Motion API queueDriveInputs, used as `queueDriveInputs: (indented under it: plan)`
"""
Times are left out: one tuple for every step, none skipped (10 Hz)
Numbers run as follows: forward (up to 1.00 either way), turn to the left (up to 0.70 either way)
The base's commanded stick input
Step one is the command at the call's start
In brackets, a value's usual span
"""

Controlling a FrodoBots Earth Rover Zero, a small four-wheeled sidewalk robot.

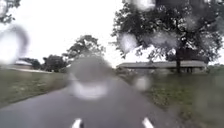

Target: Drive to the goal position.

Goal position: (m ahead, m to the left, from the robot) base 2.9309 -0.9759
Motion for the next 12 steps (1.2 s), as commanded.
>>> queueDriveInputs:
  plan:
    - [0.7, 0.35]
    - [0.7, 0.35]
    - [0.7, 0.35]
    - [0.7, 0.0]
    - [0.7, 0.0]
    - [0.7, 0.0]
    - [0.7, 0.0]
    - [0.7, 0.0]
    - [0.7, 0.0]
    - [0.7, 0.0]
    - [0.7, 0.0]
    - [0.7, 0.0]
